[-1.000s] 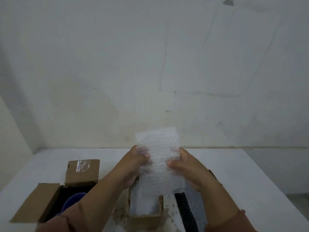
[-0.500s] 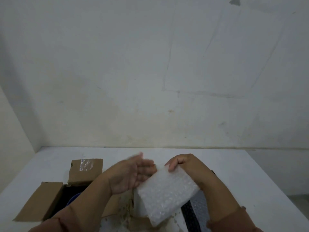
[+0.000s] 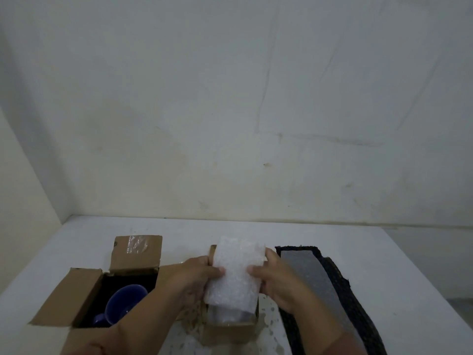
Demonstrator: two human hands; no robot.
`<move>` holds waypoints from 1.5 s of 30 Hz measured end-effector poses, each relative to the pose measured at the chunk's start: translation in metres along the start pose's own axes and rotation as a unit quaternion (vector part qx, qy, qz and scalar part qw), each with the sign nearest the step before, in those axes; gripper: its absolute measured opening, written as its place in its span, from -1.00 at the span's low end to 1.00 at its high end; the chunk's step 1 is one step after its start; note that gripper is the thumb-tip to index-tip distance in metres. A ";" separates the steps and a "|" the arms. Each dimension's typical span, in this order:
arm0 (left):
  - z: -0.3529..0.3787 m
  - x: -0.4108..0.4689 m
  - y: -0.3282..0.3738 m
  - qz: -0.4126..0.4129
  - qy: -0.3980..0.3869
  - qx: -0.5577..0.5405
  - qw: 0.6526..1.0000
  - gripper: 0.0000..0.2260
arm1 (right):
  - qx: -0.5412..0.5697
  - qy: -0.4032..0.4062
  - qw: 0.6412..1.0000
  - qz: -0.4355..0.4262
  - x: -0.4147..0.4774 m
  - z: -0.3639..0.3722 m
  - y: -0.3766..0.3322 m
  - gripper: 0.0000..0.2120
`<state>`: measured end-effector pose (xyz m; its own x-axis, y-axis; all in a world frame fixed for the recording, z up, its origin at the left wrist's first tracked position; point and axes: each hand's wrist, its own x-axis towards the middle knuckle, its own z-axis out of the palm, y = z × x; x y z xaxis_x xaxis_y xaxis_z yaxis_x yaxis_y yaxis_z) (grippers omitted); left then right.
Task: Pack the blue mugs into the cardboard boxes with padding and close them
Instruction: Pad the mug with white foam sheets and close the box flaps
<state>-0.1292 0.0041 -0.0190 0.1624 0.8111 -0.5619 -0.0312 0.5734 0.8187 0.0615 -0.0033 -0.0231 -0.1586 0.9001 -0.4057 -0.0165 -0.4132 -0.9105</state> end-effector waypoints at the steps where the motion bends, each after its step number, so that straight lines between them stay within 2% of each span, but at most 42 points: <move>1: 0.001 0.001 -0.002 -0.007 0.006 0.014 1.000 -0.87 | -0.055 0.035 0.998 -0.011 0.003 0.004 0.005 -0.53; 3: 0.005 0.005 -0.007 -0.012 0.020 0.015 1.000 -0.82 | -0.158 0.075 0.984 -0.018 0.006 0.013 0.010 -0.46; 6: 0.007 0.012 -0.015 0.005 0.079 0.063 0.995 -0.73 | -0.262 0.086 0.961 -0.007 0.010 0.019 0.016 -0.42; 12: 0.004 0.017 -0.027 0.079 0.124 0.204 0.968 -0.57 | -0.297 0.136 0.945 -0.008 0.020 0.022 0.023 -0.42; 17: 0.003 0.020 -0.036 0.173 0.139 0.335 0.916 -0.62 | -0.347 0.141 0.927 -0.025 0.024 0.022 0.028 -0.30; 19: 0.005 0.019 -0.041 0.204 0.148 0.415 0.874 -0.65 | -0.382 0.144 0.912 -0.040 0.025 0.023 0.031 -0.28; 20: 0.006 0.020 -0.044 0.223 0.161 0.471 0.838 -0.67 | -0.405 0.144 0.902 -0.048 0.026 0.025 0.033 -0.29; 22: 0.005 0.022 -0.049 0.257 0.179 0.601 0.735 -0.69 | -0.457 0.144 0.875 -0.063 0.025 0.028 0.036 -0.33; 24: 0.001 0.024 -0.052 0.288 0.170 0.693 0.638 -0.68 | -0.534 0.152 0.828 -0.078 0.024 0.029 0.038 -0.39; 26: -0.007 0.025 -0.053 0.307 0.138 0.735 0.589 -0.66 | -0.617 0.162 0.763 -0.103 0.024 0.023 0.041 -0.49; 28: -0.015 0.027 -0.052 0.308 0.105 0.748 0.578 -0.61 | -0.668 0.145 0.716 -0.142 0.024 0.014 0.041 -0.54; 31: -0.024 0.029 -0.048 0.261 0.044 0.762 0.591 -0.46 | -0.723 0.044 0.665 -0.182 0.028 0.004 0.039 -0.53; 34: -0.024 0.030 -0.040 0.227 0.014 0.801 0.553 -0.32 | -0.761 -0.056 0.639 -0.102 0.030 -0.001 0.033 -0.31; 38: -0.015 0.029 -0.034 0.220 0.000 0.830 0.513 -0.29 | -0.815 -0.095 0.568 -0.070 0.029 0.000 0.022 -0.11; 40: -0.010 0.029 -0.033 0.222 -0.008 0.842 0.492 -0.33 | -0.834 -0.095 0.538 -0.073 0.028 0.005 0.017 -0.13; 42: -0.007 0.028 -0.033 0.224 -0.012 0.846 0.485 -0.41 | -0.852 -0.083 0.511 -0.078 0.026 0.013 0.015 -0.25; 45: -0.004 0.025 -0.036 0.232 -0.006 0.856 0.462 -0.49 | -0.861 -0.054 0.500 -0.080 0.025 0.028 0.024 -0.44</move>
<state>-0.1279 0.0044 -0.0625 0.5365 0.7938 -0.2865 0.7587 -0.6023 -0.2482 0.0299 0.0058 -0.0525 -0.3454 0.8513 -0.3949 0.8219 0.4775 0.3106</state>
